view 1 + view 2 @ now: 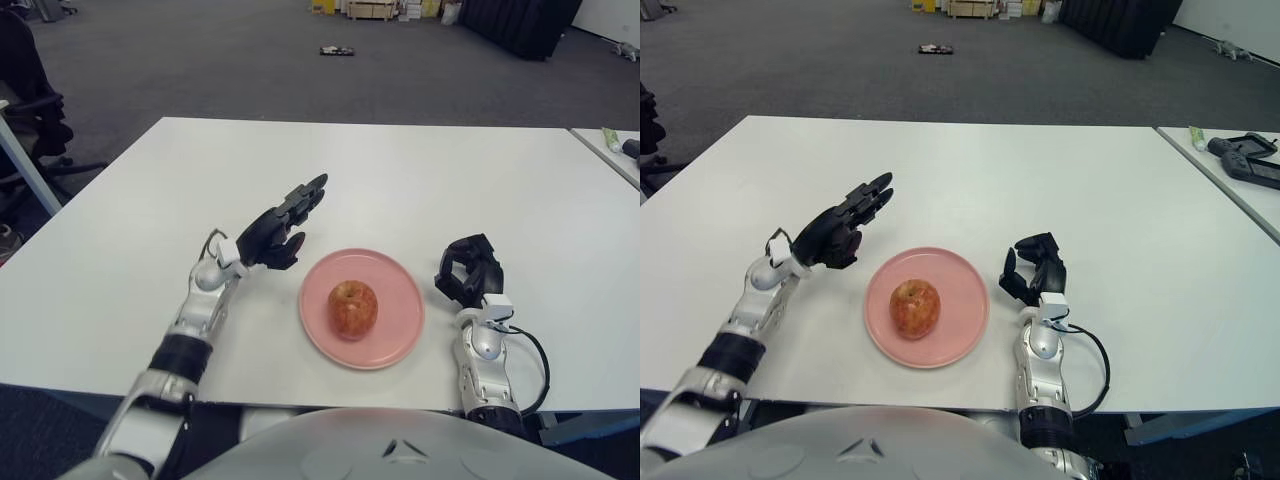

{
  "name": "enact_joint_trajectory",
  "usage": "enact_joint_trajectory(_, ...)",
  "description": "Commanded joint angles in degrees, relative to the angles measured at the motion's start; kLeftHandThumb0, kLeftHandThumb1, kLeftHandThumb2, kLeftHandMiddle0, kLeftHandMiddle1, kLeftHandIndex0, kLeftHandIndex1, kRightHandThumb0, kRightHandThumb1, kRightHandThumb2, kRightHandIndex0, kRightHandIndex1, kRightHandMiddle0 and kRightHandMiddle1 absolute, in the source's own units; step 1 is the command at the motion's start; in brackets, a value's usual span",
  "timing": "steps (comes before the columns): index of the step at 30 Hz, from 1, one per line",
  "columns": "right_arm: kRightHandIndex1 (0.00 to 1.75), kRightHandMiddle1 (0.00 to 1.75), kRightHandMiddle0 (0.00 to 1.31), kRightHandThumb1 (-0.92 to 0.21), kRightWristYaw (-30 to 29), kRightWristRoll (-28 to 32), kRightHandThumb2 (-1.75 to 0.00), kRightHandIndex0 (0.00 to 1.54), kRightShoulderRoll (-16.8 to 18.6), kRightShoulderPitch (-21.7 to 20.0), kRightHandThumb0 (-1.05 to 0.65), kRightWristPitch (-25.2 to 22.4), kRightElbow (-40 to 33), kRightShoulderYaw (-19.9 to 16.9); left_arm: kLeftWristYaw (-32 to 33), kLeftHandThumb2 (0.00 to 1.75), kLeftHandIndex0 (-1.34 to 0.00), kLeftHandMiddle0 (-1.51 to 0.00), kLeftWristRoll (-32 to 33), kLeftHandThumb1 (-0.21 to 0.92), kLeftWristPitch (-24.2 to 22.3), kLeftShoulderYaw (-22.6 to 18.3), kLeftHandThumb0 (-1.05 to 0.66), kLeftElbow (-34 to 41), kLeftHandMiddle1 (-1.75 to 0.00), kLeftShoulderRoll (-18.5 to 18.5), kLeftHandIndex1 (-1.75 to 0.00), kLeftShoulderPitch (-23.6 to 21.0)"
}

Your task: Put the apple into the plate.

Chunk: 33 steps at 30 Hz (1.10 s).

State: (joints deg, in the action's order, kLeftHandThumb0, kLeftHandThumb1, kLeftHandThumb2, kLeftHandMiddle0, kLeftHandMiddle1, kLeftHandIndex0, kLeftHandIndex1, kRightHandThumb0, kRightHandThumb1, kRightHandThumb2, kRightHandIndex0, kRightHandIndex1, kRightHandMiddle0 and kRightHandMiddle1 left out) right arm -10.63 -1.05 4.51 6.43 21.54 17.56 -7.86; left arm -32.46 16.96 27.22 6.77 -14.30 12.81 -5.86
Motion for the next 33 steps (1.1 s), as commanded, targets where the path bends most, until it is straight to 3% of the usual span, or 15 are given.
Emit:
enact_joint_trajectory(1,1.75,1.75,0.48,-0.48,0.32,0.38,-1.12,0.77,-0.1,1.23,-0.43,-1.15,2.42,-0.02,1.81,0.76,0.0,-0.02,2.76,0.92,-2.53,-3.25,-0.98,1.51,-0.01,-1.28,0.0,2.9)
enact_joint_trajectory(5,1.75,1.75,0.48,-0.48,0.51,0.58,-1.12,0.78,0.18,1.27,-0.43,-0.89,2.17,0.23,1.15,0.79,-0.01,-0.05,8.95,0.92,-4.68,-6.99,-0.94,-1.56,-0.05,-5.03,-0.06,5.13)
enact_joint_trajectory(8,1.75,1.75,0.47,-0.49,0.5,0.55,-1.1,0.78,0.44,1.39,-0.42,-1.4,1.52,0.57,0.2,0.86,0.0,-0.01,15.72,0.92,-8.32,-11.2,-0.89,-6.35,-0.3,-8.59,-0.29,4.67)
enact_joint_trajectory(13,1.75,1.75,0.47,-0.5,0.38,0.29,-1.1,0.77,0.47,1.36,-0.42,-2.16,1.1,0.72,2.04,0.94,0.0,-0.01,17.26,0.92,-8.92,-15.27,-0.83,-10.08,-0.59,-11.83,-0.55,4.52)
enact_joint_trajectory(15,1.75,1.75,0.47,-0.5,0.35,0.23,-1.09,0.76,0.46,1.3,-0.42,-2.45,1.03,0.74,3.08,0.97,0.0,-0.05,16.53,0.92,-7.66,-16.81,-0.8,-11.81,-0.87,-12.72,-0.81,4.72)
enact_joint_trajectory(16,1.75,1.75,0.47,-0.5,0.25,0.16,-1.09,0.75,0.46,1.24,-0.42,-2.64,1.01,0.74,3.75,0.97,0.0,-0.07,15.62,0.92,-6.55,-17.33,-0.79,-12.44,-0.92,-13.11,-0.88,5.03)
enact_joint_trajectory(18,1.75,1.75,0.47,-0.5,0.18,0.1,-1.09,0.74,0.45,1.16,-0.42,-2.84,1.0,0.74,4.61,1.0,-0.04,-0.18,14.09,0.92,-4.84,-18.11,-0.76,-13.23,-1.11,-13.87,-1.26,5.52)
enact_joint_trajectory(21,1.75,1.75,0.46,-0.51,0.29,0.16,-1.09,0.73,0.4,1.05,-0.42,-2.9,1.03,0.78,5.83,1.01,-0.1,-0.28,12.01,0.92,-2.14,-18.92,-0.73,-14.32,-1.26,-15.15,-1.47,6.71)
enact_joint_trajectory(25,1.75,1.75,0.46,-0.51,0.75,0.74,-1.08,0.72,0.51,0.65,-0.42,-2.91,1.27,0.78,9.44,1.03,-0.28,-0.35,8.29,0.92,2.58,-20.2,-0.66,-17.73,-1.45,-16.81,-1.65,6.86)
enact_joint_trajectory(27,1.75,1.75,0.46,-0.52,0.9,0.88,-1.07,0.72,0.55,0.57,-0.42,-2.93,1.29,0.76,10.13,1.0,-0.35,-0.42,7.47,0.72,3.84,-20.66,-0.51,-18.45,-1.61,-17.28,-1.71,6.49)
enact_joint_trajectory(30,1.75,1.75,0.45,-0.52,0.95,0.74,-1.07,0.72,0.51,0.43,-0.42,-2.62,1.49,0.82,11.09,1.0,-0.39,-0.44,6.79,0.63,4.57,-21.23,-0.44,-19.45,-1.7,-17.81,-1.73,6.0)
enact_joint_trajectory(33,1.75,1.75,0.45,-0.52,1.0,0.41,-1.07,0.72,0.35,0.28,-0.42,-1.99,1.87,0.93,11.93,0.99,-0.4,-0.46,6.43,0.6,4.51,-21.68,-0.42,-20.01,-1.73,-18.23,-1.74,5.65)
